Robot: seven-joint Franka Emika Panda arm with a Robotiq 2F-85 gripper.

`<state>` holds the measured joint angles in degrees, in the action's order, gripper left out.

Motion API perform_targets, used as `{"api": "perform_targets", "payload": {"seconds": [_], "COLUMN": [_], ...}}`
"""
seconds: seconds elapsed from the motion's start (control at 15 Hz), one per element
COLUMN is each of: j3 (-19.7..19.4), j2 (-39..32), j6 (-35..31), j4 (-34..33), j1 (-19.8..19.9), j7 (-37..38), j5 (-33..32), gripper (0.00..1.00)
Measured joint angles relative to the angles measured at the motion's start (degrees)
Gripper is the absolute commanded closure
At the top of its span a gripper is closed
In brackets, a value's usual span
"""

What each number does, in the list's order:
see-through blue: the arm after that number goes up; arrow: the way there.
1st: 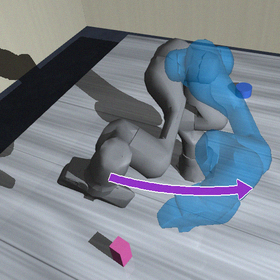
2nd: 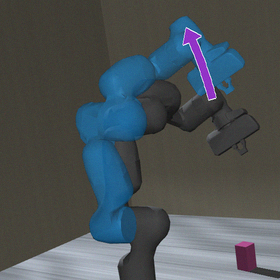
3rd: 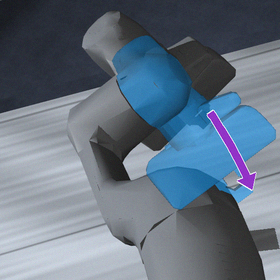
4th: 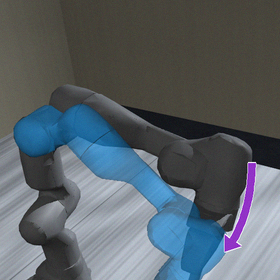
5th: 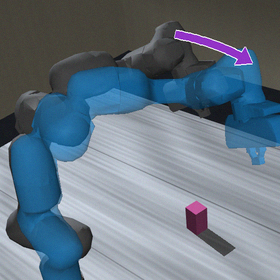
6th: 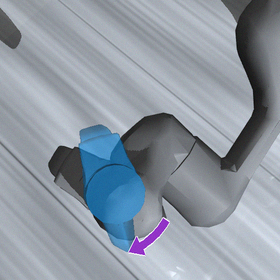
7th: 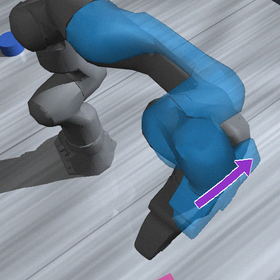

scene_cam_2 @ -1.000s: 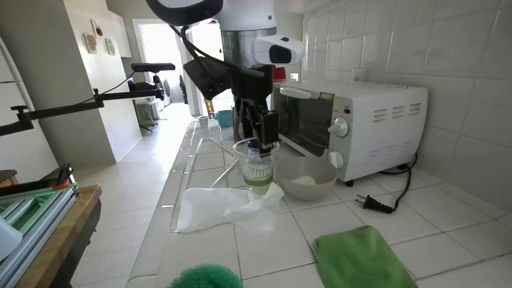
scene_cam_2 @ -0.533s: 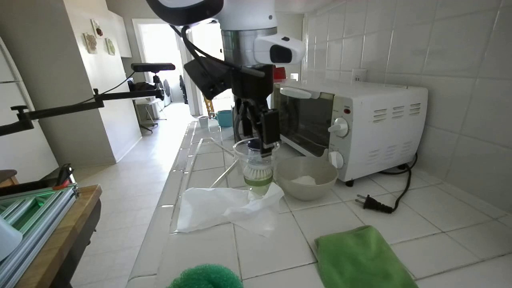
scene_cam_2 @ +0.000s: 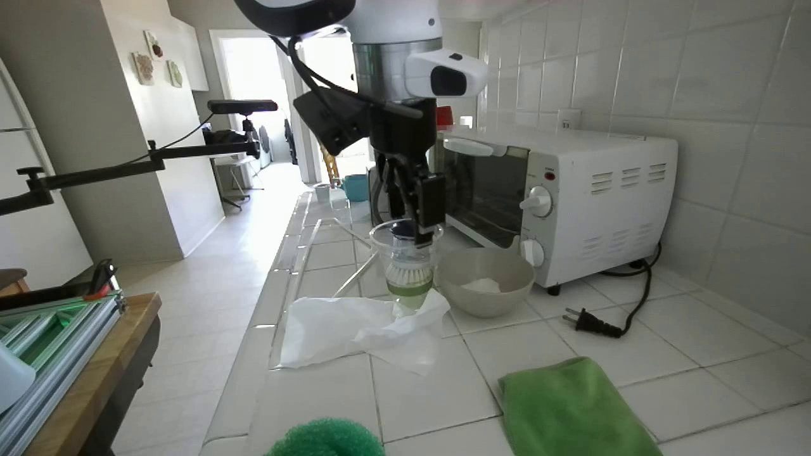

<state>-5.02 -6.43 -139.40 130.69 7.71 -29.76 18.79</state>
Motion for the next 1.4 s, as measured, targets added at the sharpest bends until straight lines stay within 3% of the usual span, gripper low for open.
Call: {"api": "perform_targets", "payload": {"seconds": [0.67,1.13,1.4], "j3": [0.10,0.10,0.10], "j2": [-0.07,-0.19,-0.32], "j6": [0.00,0.00,0.00], "j4": [-0.19,-0.19,-0.19], "j1": [0.00,0.02,0.07], "j7": [0.00,0.00,0.00], "j5": [0.00,0.00,0.00], "gripper": [0.31,0.30,0.40]}}
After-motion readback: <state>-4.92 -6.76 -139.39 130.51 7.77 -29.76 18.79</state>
